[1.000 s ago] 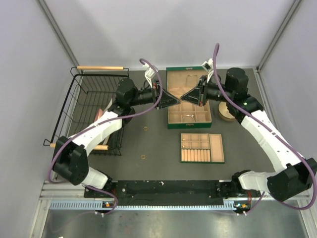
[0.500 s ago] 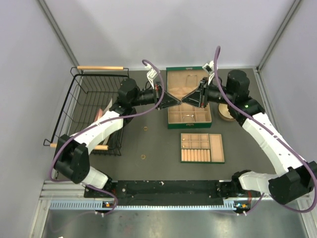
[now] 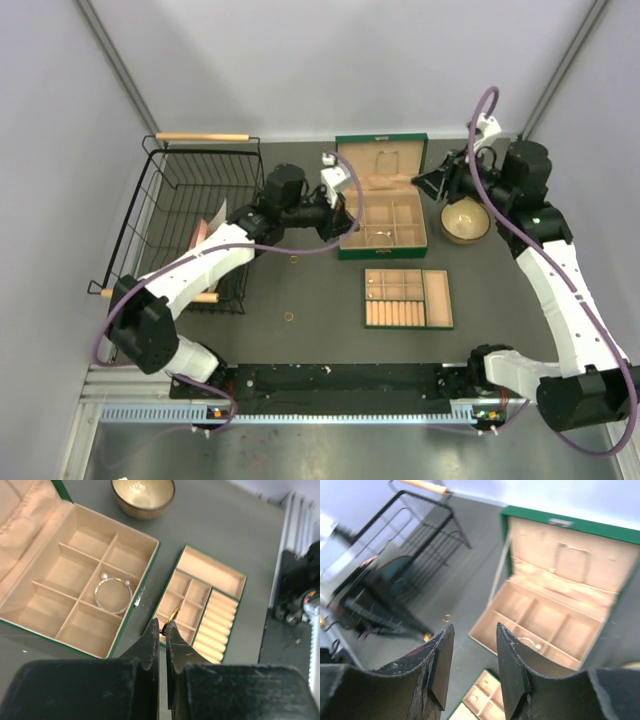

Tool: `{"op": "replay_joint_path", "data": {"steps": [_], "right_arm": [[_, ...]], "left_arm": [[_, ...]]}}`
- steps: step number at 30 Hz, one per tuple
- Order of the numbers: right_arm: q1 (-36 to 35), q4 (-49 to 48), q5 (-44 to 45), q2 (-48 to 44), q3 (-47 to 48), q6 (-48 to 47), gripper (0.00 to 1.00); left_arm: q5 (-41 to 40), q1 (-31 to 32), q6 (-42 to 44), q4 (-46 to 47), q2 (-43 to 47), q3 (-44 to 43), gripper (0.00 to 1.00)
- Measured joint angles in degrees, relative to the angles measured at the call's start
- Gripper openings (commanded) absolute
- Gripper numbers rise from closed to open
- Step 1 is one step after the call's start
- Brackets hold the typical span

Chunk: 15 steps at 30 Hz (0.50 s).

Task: Organize the mixed jewelry

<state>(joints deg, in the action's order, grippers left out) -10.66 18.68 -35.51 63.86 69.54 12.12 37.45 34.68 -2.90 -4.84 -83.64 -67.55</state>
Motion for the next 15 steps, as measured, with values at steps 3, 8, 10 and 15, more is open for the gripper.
{"op": "replay_joint_path", "data": {"steps": [3,8,10,15], "right_arm": [[3.48,1.4,3.32,-1.31,-0.15,-0.74,0.4],[5.07,2.91,9.01,-4.81,-2.97,-3.3,0.4],[5.14,3.43,10.43,-6.19,-5.09,-4.31,0.39],[6.86,4.81,13.11,-7.63,-10.49,-6.71,0.39]], "left_arm": [[-7.56,5.92,7.65,-5.46,-0.61,-1.16,0.0],[-20.11,16.59,17.59,-10.16,-3.5,-1.81,0.0],[-22.95,19.56,20.74,-11.1,-4.96,-1.79,0.0],[-30.16,25.11,30.6,-8.92,-6.36,1.55,0.0]]}}
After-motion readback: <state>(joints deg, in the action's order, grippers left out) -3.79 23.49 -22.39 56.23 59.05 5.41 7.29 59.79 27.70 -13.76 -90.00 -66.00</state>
